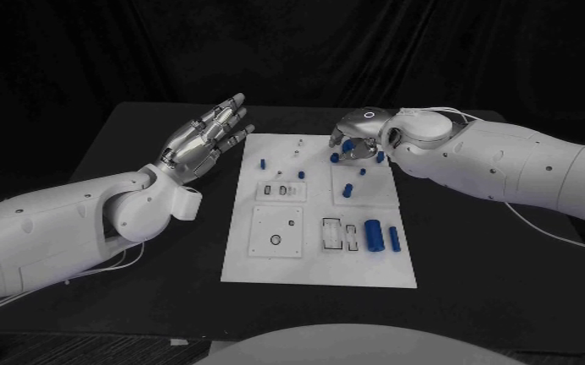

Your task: Assemble the parts on the task board

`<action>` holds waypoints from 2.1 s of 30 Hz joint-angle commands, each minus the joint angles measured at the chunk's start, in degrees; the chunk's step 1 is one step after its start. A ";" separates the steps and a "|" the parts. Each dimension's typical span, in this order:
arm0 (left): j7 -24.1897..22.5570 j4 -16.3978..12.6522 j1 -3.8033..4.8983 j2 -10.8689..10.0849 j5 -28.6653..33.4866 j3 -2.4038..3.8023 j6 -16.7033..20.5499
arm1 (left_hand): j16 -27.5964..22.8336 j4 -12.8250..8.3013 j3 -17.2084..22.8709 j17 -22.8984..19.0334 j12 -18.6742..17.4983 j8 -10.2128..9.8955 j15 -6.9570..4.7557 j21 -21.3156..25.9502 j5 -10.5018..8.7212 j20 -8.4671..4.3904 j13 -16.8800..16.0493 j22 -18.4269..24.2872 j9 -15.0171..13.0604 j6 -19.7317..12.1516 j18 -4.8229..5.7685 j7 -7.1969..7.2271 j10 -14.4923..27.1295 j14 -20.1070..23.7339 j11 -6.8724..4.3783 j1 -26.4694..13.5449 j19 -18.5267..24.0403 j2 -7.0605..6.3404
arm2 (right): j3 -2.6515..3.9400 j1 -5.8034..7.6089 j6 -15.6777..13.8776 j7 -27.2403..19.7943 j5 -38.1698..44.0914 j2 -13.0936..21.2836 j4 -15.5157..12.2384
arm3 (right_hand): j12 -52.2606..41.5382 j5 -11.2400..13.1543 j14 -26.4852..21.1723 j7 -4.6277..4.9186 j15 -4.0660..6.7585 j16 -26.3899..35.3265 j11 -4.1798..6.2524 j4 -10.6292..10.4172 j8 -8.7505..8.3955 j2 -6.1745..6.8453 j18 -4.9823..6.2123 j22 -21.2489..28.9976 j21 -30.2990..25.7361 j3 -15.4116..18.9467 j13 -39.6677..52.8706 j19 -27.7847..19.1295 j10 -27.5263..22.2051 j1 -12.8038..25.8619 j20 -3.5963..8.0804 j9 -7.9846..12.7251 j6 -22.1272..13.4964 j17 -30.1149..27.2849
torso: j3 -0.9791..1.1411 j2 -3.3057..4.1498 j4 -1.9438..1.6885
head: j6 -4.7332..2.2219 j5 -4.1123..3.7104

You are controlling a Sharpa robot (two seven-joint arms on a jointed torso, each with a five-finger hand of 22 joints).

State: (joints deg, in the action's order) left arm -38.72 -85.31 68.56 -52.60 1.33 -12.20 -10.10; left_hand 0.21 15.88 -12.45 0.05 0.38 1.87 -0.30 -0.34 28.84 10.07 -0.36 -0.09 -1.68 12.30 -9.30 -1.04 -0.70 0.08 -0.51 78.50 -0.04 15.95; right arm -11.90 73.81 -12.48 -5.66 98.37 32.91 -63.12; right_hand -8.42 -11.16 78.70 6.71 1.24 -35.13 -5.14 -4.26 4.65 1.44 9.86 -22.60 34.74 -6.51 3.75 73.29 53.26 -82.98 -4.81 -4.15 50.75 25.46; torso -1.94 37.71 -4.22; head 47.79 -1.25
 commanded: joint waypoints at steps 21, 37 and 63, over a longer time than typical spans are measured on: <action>-1.31 0.69 -0.01 0.58 -0.07 0.05 -1.46 | -0.21 -0.55 1.07 -0.05 0.27 0.45 0.69 0.34 1.93 0.38 -0.10 0.09 -0.11 0.33 -0.94 -0.47 -0.46 -0.08 0.35 1.37 0.04 0.03 | 0.04 -1.65 -0.89 -2.16 -0.04 -2.34 3.41 | 0.56 -1.84 -0.83 0.40 -0.08 -1.55 -0.01 0.25 0.56 0.10 0.49 -3.73 2.75 -3.94 -0.01 -2.17 4.25 -0.40 0.06 -0.33 3.79 1.22 | -0.15 -0.03 -0.03 | 0.71 0.17; -0.99 1.32 -0.08 0.90 -0.07 0.05 -2.02 | -0.21 -1.17 1.74 -0.05 0.38 0.62 0.98 0.34 3.29 0.49 -0.13 0.09 -0.18 0.80 -0.94 -0.87 -0.54 -0.08 0.71 2.00 0.04 0.12 | 0.04 -1.92 -2.35 -4.09 -1.66 -2.18 3.69 | 1.18 -3.78 -0.36 0.27 -0.12 -2.50 1.17 0.92 2.45 1.22 0.47 -8.20 6.32 -10.90 -0.14 -4.07 12.73 -2.17 0.10 -1.88 10.33 2.03 | -0.22 -0.08 0.03 | 0.71 0.52; -1.39 0.39 -0.09 0.28 -0.11 0.04 -1.21 | -0.21 -1.99 2.16 -0.05 0.42 0.62 1.36 0.34 4.28 0.66 -0.11 0.09 -0.15 0.59 -0.96 -0.29 -0.48 -0.08 0.38 2.52 0.04 -0.31 | 0.05 3.45 -4.50 -3.81 -4.32 -6.27 6.28 | 3.25 -3.28 0.81 0.35 -0.26 -3.07 1.16 1.01 1.99 2.85 0.51 -11.04 8.66 -12.83 -0.21 -4.60 14.79 -1.77 0.03 -2.42 11.21 2.47 | -0.47 0.42 -0.90 | 0.30 1.78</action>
State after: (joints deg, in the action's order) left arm -38.76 -84.69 68.52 -52.35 1.27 -12.21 -11.16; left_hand 0.21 14.14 -10.39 0.05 0.60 2.30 0.72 -0.34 32.73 10.48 -0.48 -0.10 -1.84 12.90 -9.30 -1.64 -1.34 -0.13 0.11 80.54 -0.04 15.73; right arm -11.88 77.12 -16.76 -9.87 94.30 26.96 -57.37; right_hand -5.44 -14.82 79.20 7.19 1.18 -37.97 -3.85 -3.31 6.85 3.66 9.85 -33.55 43.22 -19.00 3.54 69.10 67.74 -84.74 -4.72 -6.51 62.05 27.88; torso -2.31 37.88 -4.67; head 48.20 0.70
